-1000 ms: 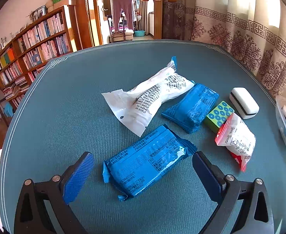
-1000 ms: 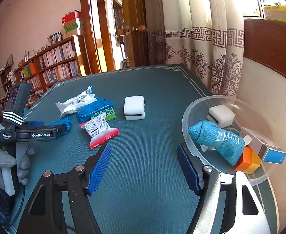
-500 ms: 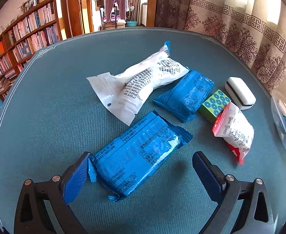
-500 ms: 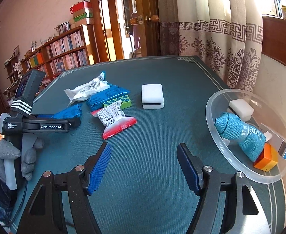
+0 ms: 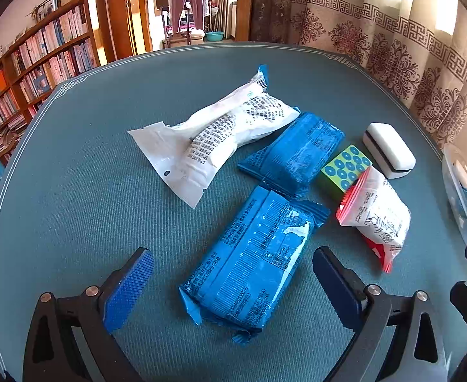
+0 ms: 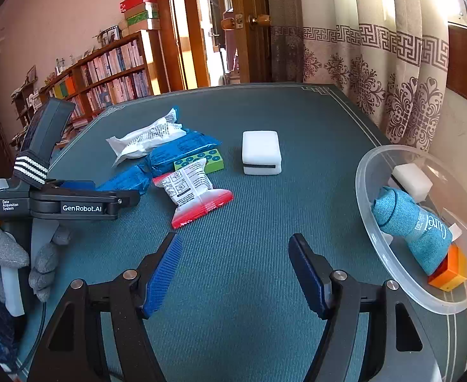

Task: Organize objects
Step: 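Grasp the blue packet with the left gripper while the right grasps the red-edged bag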

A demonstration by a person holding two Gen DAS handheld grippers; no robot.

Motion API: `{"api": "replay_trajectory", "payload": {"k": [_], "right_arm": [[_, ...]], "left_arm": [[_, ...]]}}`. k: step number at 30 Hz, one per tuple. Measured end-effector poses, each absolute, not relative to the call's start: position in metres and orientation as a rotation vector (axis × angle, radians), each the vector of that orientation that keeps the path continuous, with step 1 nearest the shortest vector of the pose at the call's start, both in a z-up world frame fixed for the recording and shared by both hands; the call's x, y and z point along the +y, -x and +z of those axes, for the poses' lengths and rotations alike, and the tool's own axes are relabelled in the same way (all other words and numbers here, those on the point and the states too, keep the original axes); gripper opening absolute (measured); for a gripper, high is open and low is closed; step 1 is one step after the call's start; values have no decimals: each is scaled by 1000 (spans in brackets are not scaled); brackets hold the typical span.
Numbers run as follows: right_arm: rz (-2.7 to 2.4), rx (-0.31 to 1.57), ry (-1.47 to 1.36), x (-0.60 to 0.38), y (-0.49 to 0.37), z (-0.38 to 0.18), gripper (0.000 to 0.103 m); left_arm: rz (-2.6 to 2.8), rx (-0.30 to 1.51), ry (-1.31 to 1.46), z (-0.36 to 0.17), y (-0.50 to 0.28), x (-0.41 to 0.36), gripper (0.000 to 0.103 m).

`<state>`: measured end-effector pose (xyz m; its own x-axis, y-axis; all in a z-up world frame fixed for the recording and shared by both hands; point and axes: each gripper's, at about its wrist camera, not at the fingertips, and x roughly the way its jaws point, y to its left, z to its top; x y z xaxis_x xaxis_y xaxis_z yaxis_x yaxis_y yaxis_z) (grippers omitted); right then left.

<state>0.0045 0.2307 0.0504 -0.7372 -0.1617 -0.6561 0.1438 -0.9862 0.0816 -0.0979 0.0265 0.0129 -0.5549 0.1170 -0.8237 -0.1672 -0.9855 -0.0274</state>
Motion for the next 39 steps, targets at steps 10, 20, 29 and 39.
{"api": "replay_trajectory", "payload": {"k": [10,20,29,39], "right_arm": [[-2708,-46,-1114,216,23,40,71],[-2683,-24,-1107,205,52,42,71],[-2631,-32,-1086,189,73,36,71],[-2610,59,-1108,171,92,27,70]], "left_arm": [[2632,192,1278,13,92,46,64],[2633,118,1254,21,86,40,44],[2624,81,1255,25,80,37,44],[2627,46,1261,26,80,30,44]]}}
